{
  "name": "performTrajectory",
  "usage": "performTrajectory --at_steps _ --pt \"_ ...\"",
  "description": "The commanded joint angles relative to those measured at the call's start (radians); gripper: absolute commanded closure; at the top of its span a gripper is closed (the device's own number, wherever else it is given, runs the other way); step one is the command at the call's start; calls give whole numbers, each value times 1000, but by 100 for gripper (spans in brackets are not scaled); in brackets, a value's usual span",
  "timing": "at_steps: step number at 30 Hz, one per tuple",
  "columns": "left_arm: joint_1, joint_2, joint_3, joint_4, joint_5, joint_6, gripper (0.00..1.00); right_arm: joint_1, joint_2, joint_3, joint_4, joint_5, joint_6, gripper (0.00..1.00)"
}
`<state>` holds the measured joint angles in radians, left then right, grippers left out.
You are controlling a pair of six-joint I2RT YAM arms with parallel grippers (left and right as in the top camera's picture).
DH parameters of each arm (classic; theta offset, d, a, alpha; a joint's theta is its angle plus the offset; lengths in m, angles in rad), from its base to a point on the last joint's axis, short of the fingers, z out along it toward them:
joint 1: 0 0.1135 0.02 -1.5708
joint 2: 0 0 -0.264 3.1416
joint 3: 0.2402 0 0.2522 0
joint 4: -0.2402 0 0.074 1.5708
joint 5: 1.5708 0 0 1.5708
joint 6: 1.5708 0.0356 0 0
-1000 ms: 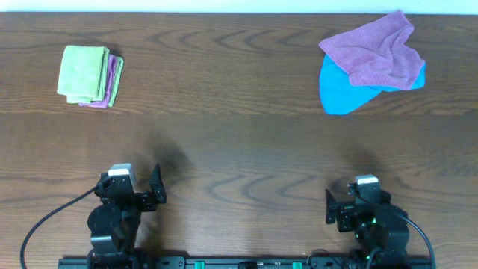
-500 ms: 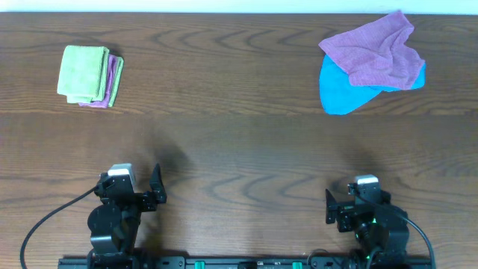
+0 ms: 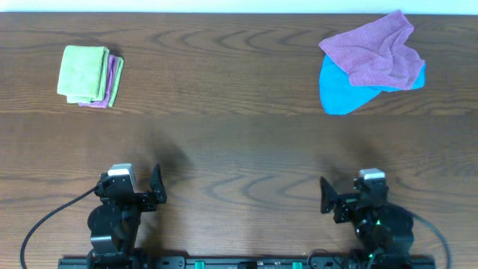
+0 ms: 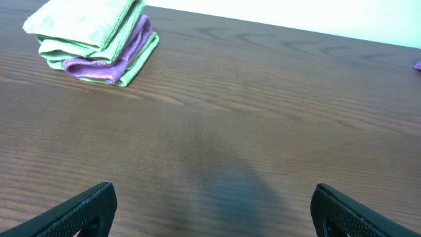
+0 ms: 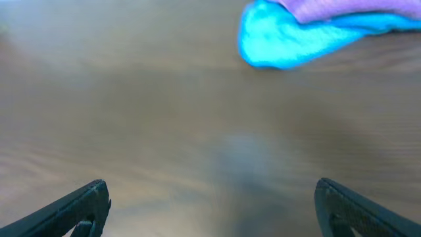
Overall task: Fold the cloth
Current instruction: 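Reach the right gripper to the pink cloth and grasp its edge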
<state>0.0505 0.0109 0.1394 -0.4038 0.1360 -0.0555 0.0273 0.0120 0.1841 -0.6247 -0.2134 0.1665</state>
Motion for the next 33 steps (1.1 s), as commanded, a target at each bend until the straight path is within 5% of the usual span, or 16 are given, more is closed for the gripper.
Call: performTrajectory --at_steps 1,6,11,20,25,33 --pt "3 -6 -20 -3 14 -11 5 -6 -6 -5 5 -155 349 1" --pt "3 -6 -20 -3 14 -11 5 -7 -6 -5 117 -60 576 1" --pt "3 -6 -20 -3 14 -11 5 -7 99 -5 360 -52 549 1" --pt "3 -6 -20 -3 14 -11 5 -19 767 89 776 -52 457 1" --pt "3 -6 -20 -3 14 -11 5 -48 1152 346 758 -56 343 1" --pt "3 -6 -20 -3 14 -11 4 -117 1506 717 640 -50 219 1"
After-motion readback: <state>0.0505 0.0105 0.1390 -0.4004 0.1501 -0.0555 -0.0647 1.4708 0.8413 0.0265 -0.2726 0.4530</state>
